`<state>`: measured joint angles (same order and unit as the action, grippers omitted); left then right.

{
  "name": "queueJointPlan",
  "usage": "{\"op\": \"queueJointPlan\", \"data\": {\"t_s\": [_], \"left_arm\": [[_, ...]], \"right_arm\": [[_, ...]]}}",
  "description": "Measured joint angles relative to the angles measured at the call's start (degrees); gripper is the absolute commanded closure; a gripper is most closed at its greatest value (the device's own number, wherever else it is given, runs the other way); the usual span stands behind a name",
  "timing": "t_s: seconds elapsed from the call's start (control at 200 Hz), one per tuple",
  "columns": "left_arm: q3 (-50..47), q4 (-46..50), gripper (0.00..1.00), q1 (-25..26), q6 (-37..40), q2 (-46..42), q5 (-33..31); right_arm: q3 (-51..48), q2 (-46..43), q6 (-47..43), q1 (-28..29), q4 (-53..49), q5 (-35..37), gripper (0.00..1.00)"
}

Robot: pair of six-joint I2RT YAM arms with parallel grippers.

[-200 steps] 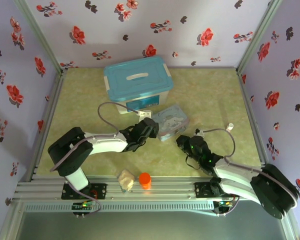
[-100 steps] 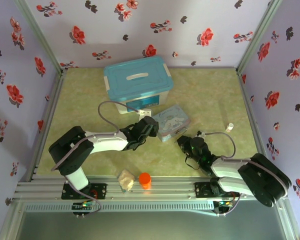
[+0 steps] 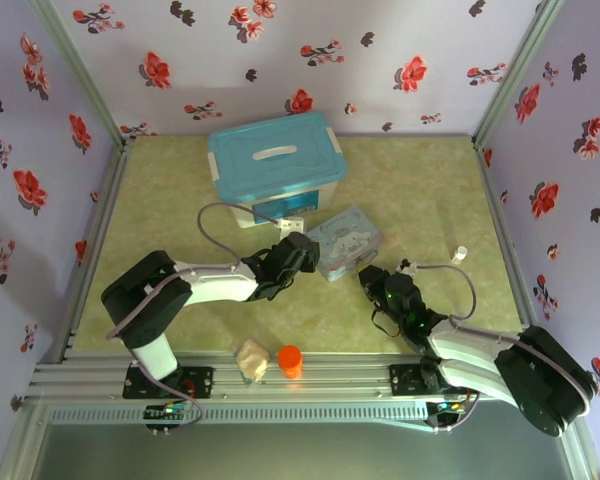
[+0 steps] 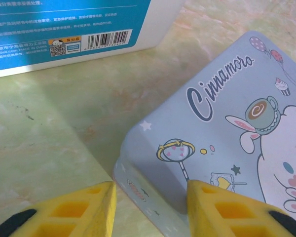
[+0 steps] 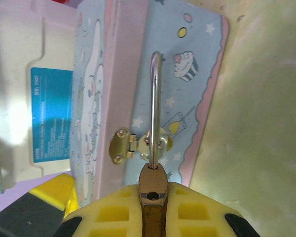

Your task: Unlock the padlock with the key

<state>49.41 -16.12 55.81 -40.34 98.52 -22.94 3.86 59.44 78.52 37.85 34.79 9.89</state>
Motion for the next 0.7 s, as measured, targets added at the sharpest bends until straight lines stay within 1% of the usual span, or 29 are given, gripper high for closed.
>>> {"op": "queueJointPlan", "data": {"t_s": [0.18,0.345,0.425,0.485,0.58,0.64,0.7], "left_arm": [[0.0,-0.3,0.59,0.0,0.0,0.0,0.0],[0.0,-0.6,0.60,0.0,0.0,0.1,0.2],[0.1,0.2,0.56,0.0,0.0,-0.3,0.2],[0.8,3.2,0.52,-0.1,0.1,-1.2,0.0],[2.5,12.1,0.47,-0.3,1.5,-2.1,-0.5],[4.0,16.3,0.45,-0.2,3.7,-2.4,-1.1],[5.9,19.0,0.44,0.3,7.6,-2.6,-1.5]], "right_arm": [[1.0,0.4,-0.5,-1.8,-3.3,-1.2,1.00],[0.0,3.1,-0.5,-2.7,0.2,-1.4,1.00],[0.0,4.5,-0.5,-2.8,1.4,-1.3,1.00],[0.0,4.9,-0.5,-2.9,1.4,-1.3,1.00],[0.1,5.1,-0.5,-3.6,0.6,0.2,1.00],[0.1,5.1,-0.5,-3.7,-0.2,0.6,1.00],[0.2,5.1,-0.6,-3.7,-0.9,0.6,1.00]]}}
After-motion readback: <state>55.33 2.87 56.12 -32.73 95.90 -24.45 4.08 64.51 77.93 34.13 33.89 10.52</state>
